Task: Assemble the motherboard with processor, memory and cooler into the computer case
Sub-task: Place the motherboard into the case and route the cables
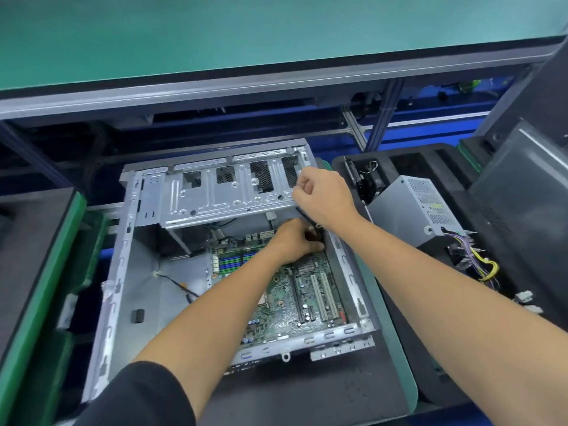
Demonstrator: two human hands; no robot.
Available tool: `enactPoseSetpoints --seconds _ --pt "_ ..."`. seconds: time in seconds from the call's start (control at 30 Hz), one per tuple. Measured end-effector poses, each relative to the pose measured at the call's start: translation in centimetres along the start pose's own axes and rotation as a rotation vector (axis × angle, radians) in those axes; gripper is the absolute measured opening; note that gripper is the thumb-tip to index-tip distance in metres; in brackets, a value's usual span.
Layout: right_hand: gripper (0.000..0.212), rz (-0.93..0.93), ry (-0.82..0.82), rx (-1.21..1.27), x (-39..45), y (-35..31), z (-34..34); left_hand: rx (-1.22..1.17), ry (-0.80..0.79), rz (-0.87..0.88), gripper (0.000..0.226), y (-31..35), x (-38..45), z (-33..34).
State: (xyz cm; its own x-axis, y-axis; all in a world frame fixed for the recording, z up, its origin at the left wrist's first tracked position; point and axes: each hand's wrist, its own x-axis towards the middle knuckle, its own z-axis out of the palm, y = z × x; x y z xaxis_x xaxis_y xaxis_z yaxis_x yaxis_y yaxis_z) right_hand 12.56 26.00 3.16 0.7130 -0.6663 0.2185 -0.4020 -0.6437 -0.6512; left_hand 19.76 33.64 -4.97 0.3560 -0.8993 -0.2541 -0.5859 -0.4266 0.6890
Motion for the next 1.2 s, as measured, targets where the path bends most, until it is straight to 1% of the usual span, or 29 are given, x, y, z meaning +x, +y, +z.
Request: enactPoseSetpoints --seconds 0.1,0.17,0.2,0.23,0.3,0.37,0.43,0.5,0.57,0.63,0.73,0.8,0.87,0.9,0.93,1.0,1.1,1.13,1.2 --pt "0.01 -0.02 -0.001 -0.058 -0.1 0.1 0.1 0.027 0.05 0.074 0.014 -0.3 -2.0 -2.5" --pt "0.008 -0.046 -0.017 -0.127 -0.2 -0.1 0.2 0.068 0.007 0.11 0.006 -1.2 -4.0 -4.8" --pt "0.008 -0.065 -0.026 -0.172 -0.2 -0.2 0.3 0.075 -0.007 0.11 0.011 -1.9 -5.0 -5.9" --pt "0.009 -0.084 -0.037 -0.214 -0.3 -0.4 0.4 0.071 0.013 0.088 0.019 -2.8 -6.0 -7.0" --pt "0.009 -0.109 -0.05 -0.254 -0.5 -0.6 0.4 0.078 0.114 -0.027 0.036 -5.0 -7.9 -8.9" --pt "0.009 -0.114 -0.051 -0.24 -0.7 -0.6 0.2 0.136 0.168 -0.176 0.051 -7.2 -9.6 -10.0" --pt "0.009 -0.118 -0.043 -0.223 -0.9 -0.7 0.2 0.145 0.14 -0.251 0.055 -8.6 -10.8 -10.0" --pt "0.01 -0.122 -0.053 -0.253 -1.1 -0.8 0.2 0.12 0.067 -0.262 0.056 -8.7 -11.2 -8.9" --pt "0.011 -0.121 -0.063 -0.287 -1.1 -0.9 0.3 0.121 0.028 -0.25 0.051 -8.2 -10.7 -7.7" --pt "0.013 -0.125 -0.065 -0.297 -1.1 -0.9 0.3 0.093 0.059 -0.224 0.039 -7.2 -10.0 -6.8" --pt "0.014 -0.129 -0.06 -0.299 -1.1 -0.9 0.3 -0.061 0.048 -0.162 0.043 -6.3 -9.6 -6.5" --pt "0.014 -0.129 -0.062 -0.313 -1.2 -0.9 0.3 -0.232 -0.008 -0.121 0.043 -5.6 -10.3 -7.0" --pt "0.014 -0.129 -0.059 -0.321 -1.1 -1.0 0.3 -0.489 -0.086 -0.093 0.04 -5.0 -11.0 -7.7" --pt "0.014 -0.128 -0.058 -0.321 -1.1 -1.0 0.3 -0.578 -0.139 -0.063 0.037 -4.8 -11.2 -8.0" --pt "0.014 -0.128 -0.06 -0.32 -1.1 -1.0 0.3 -0.601 -0.196 -0.028 0.032 -4.6 -11.3 -8.0" --pt "0.015 -0.13 -0.063 -0.325 -1.1 -1.0 0.4 -0.538 -0.335 0.014 0.023 -4.1 -11.2 -7.6" --pt "0.015 -0.131 -0.062 -0.333 -1.0 -1.0 0.3 -0.387 -0.578 0.002 0.025 -3.3 -11.1 -6.7" --pt "0.015 -0.129 -0.064 -0.332 -1.0 -1.0 0.3 -0.311 -0.636 -0.013 0.028 -3.3 -11.1 -6.6" --pt "0.015 -0.126 -0.068 -0.324 -1.0 -1.0 0.3 -0.157 -0.698 -0.074 0.031 -3.8 -11.2 -6.8"
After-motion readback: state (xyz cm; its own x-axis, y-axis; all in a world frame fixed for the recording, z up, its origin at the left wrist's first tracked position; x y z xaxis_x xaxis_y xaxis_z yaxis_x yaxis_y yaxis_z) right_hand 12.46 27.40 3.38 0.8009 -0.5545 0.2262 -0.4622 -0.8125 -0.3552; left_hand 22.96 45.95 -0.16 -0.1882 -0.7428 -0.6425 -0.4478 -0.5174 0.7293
